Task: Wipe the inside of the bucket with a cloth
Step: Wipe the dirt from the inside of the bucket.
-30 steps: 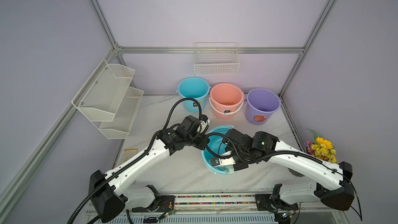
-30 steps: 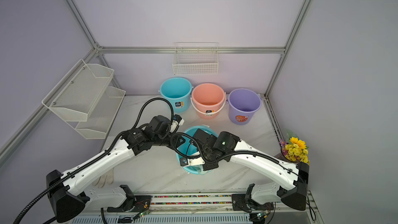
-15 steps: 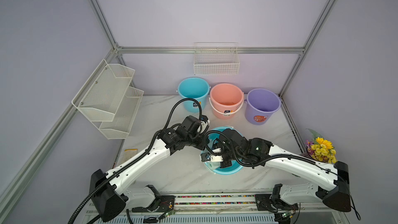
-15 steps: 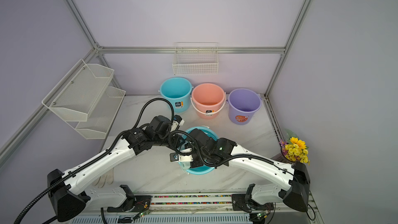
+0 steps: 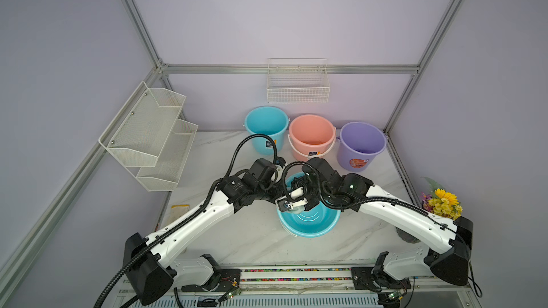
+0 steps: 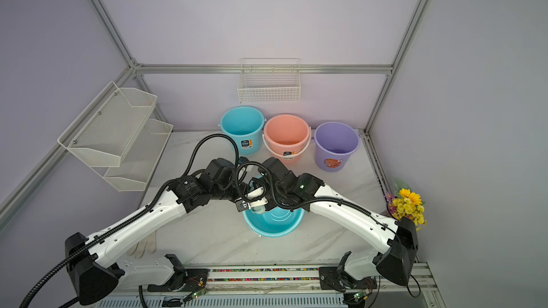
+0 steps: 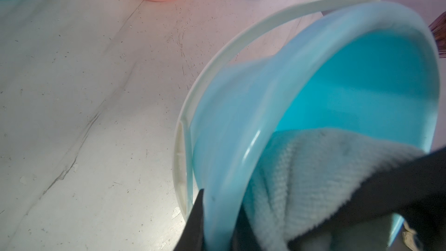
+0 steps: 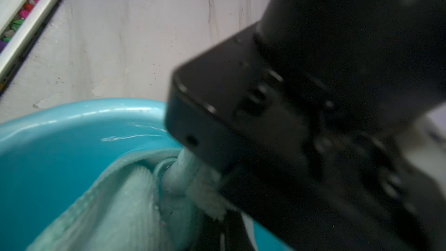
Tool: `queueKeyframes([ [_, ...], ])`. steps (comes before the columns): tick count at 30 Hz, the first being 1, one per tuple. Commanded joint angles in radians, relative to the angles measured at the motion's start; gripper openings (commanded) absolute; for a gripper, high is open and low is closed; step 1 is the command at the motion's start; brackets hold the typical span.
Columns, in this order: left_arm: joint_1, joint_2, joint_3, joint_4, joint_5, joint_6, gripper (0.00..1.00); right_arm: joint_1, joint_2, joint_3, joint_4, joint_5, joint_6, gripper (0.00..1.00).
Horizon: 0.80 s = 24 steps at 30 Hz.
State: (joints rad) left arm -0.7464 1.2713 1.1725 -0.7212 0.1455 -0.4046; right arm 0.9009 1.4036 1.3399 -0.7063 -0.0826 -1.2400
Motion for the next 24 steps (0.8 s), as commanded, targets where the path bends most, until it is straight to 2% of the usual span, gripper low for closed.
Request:
queueKeyframes([
  [1,-0.005,-0.028,0.042,0.047,0.055,-0.007,0.0,-0.013,0.032,0.034,0.016,0.127,-0.137,0.0],
  [7,-0.005,-0.042,0.032,0.045,0.047,-0.01,0.0,-0.014,0.018,-0.008,0.111,0.341,-0.179,0.0],
  [11,-0.005,-0.043,0.032,0.042,0.044,-0.008,0.0,-0.014,-0.015,-0.025,0.098,0.442,-0.176,0.0],
  [19,-0.006,-0.043,0.034,0.04,0.04,-0.007,0.0,-0.014,-0.094,-0.042,-0.047,0.542,-0.129,0.0],
  [24,-0.006,-0.043,0.034,0.036,0.03,-0.005,0.0,-0.013,-0.129,-0.03,-0.187,0.56,-0.081,0.0],
])
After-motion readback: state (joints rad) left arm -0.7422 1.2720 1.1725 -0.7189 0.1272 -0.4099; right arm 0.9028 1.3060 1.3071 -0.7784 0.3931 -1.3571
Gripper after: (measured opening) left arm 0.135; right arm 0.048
